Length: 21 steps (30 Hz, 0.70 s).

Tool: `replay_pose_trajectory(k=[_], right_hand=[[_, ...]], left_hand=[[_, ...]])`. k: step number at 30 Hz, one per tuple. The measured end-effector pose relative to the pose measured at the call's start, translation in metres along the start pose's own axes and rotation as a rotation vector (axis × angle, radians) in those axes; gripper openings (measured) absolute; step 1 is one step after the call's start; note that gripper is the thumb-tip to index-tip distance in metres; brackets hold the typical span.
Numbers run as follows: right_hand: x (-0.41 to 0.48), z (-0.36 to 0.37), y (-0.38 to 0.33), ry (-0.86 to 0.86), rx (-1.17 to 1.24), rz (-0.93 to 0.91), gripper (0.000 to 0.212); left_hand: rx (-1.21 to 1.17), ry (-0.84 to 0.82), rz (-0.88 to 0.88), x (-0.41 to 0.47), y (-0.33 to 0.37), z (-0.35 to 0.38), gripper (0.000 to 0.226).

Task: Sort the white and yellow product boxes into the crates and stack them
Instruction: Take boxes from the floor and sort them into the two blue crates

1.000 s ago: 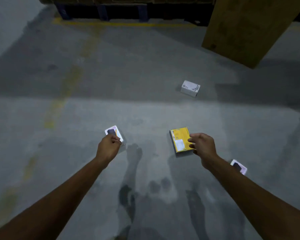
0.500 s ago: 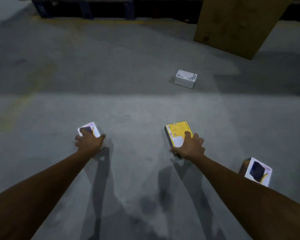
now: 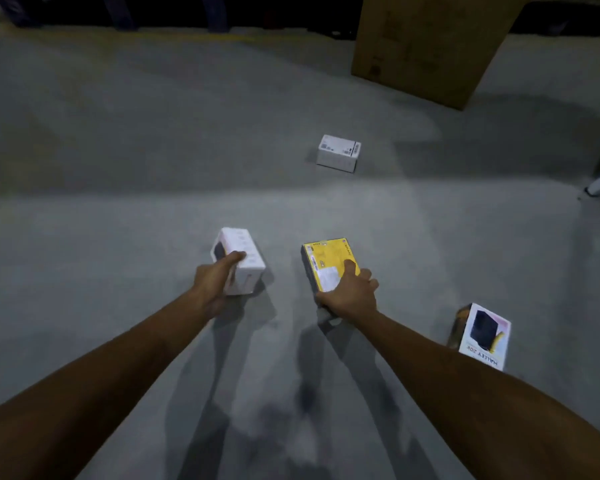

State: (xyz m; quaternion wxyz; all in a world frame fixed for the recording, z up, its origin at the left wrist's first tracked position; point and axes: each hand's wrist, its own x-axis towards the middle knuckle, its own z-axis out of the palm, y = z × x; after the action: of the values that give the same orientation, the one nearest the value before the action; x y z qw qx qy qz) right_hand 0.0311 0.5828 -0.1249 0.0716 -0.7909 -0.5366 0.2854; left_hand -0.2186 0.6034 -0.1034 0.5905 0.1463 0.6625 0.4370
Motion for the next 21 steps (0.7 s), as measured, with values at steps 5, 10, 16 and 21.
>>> replay_pose_trajectory(k=[5,10,16,21], right_hand=[[-0.011,-0.012,-0.024,-0.065,0.356,0.085,0.112],[-0.021,-0.025,-0.024,0.058,0.277,0.035,0.104],[-0.041,-0.043,-0.019,0.157,0.119,-0.107,0.103],[-0.054,-0.060,0.007,0.218,0.205,-0.099,0.094]], left_hand=[[-0.213,-0.297,-0.120,-0.030,0.005,0.054,0.035],[-0.237,-0.475,-0.175,-0.033,0.001,0.069,0.066],[-0.144,-0.650,-0.163,-0.043,0.003,0.095,0.058],[-0.137,-0.621,-0.192,-0.054,-0.019,0.133,0.033]])
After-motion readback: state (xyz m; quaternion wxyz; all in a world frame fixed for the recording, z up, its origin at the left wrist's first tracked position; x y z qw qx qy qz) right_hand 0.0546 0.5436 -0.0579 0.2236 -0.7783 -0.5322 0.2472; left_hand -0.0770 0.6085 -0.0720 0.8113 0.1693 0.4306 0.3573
